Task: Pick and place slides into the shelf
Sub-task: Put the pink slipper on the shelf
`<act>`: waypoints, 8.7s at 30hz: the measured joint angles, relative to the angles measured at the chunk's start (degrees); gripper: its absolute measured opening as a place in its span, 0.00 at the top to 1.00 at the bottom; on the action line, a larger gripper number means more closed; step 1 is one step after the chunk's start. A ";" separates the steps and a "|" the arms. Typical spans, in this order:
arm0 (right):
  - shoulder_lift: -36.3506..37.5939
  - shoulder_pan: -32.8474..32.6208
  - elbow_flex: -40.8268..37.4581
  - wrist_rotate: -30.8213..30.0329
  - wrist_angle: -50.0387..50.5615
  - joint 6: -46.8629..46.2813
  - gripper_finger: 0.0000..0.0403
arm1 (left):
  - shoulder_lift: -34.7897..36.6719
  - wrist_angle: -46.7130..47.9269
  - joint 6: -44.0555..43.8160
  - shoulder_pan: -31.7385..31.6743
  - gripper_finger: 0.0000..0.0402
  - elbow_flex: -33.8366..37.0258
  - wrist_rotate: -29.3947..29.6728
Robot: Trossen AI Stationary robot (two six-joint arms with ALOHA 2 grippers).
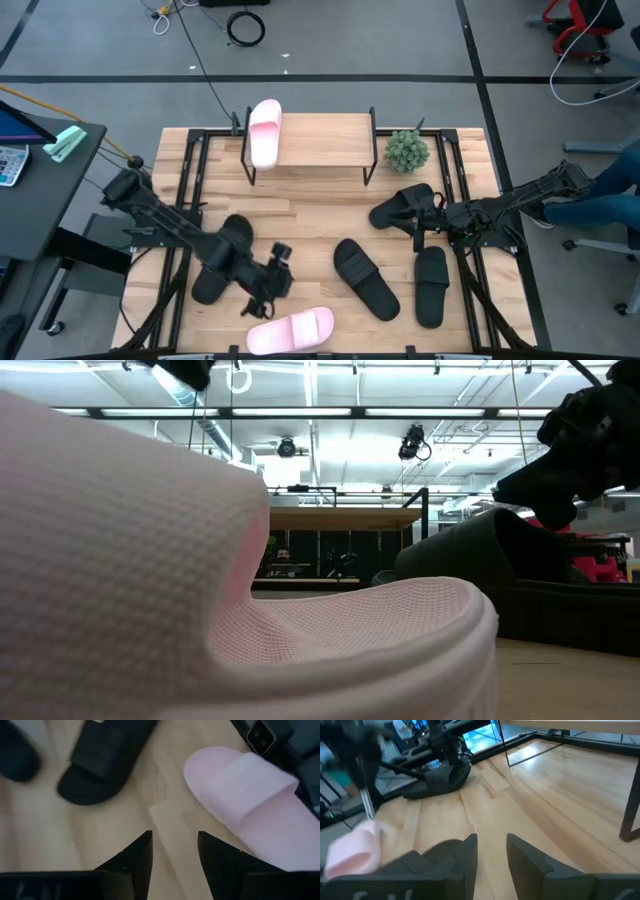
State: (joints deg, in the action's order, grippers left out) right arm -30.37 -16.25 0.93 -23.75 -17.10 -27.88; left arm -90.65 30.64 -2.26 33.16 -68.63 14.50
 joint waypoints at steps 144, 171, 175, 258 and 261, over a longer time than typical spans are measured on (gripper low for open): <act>-0.01 -0.01 -0.01 -0.02 1.17 -9.03 0.73 | -10.72 -19.57 -50.79 0.05 0.66 0.03 -10.24; -0.02 -0.02 -0.01 0.00 1.20 -10.01 0.73 | -13.33 -18.88 -59.03 -1.72 0.69 0.01 -9.99; -0.02 -0.02 -0.02 0.00 1.20 -10.03 0.73 | -14.11 -19.07 -58.97 -1.72 0.67 -0.01 -9.71; -2.46 -9.49 6.91 20.05 -17.48 -1.19 0.73 | -9.18 -22.82 -29.12 -13.76 0.75 0.03 -20.61; -8.67 -15.15 14.32 17.26 -12.88 6.27 0.73 | -4.25 -17.98 -24.69 -15.11 0.79 0.01 -19.65</act>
State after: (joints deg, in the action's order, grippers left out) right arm -39.04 -31.40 15.25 -6.49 -29.97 -21.61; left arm -94.91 12.66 -26.95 18.05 -68.62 -5.15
